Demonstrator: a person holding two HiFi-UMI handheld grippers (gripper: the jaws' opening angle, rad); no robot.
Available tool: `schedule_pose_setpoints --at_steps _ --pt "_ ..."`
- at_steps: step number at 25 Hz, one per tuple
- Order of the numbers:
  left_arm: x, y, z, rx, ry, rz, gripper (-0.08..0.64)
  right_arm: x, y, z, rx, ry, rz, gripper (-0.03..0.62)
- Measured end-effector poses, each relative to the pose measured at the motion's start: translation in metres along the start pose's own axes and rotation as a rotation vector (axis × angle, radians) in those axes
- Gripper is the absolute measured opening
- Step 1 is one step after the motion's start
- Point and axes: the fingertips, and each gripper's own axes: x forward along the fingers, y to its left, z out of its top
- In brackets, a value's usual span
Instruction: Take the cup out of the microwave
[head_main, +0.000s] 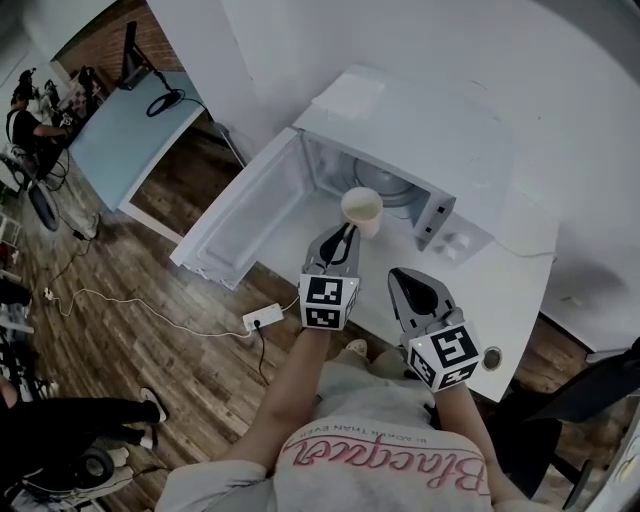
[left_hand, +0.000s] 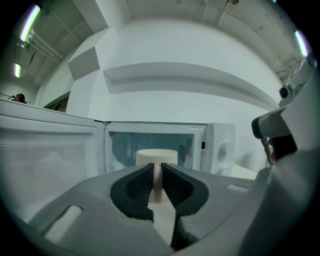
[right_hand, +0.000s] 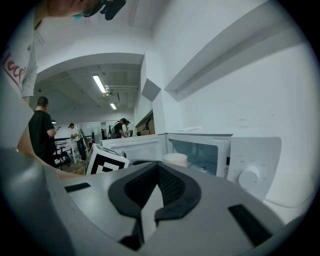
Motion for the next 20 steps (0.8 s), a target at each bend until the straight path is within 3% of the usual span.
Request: schedule_pose_setpoints --at_steps 20 --pt "-0.03 -0.016 0.031 -0.016 -0.001 0.032 0.049 -0.019 -0.006 0.033 -0.004 -0.054 0.059 0.011"
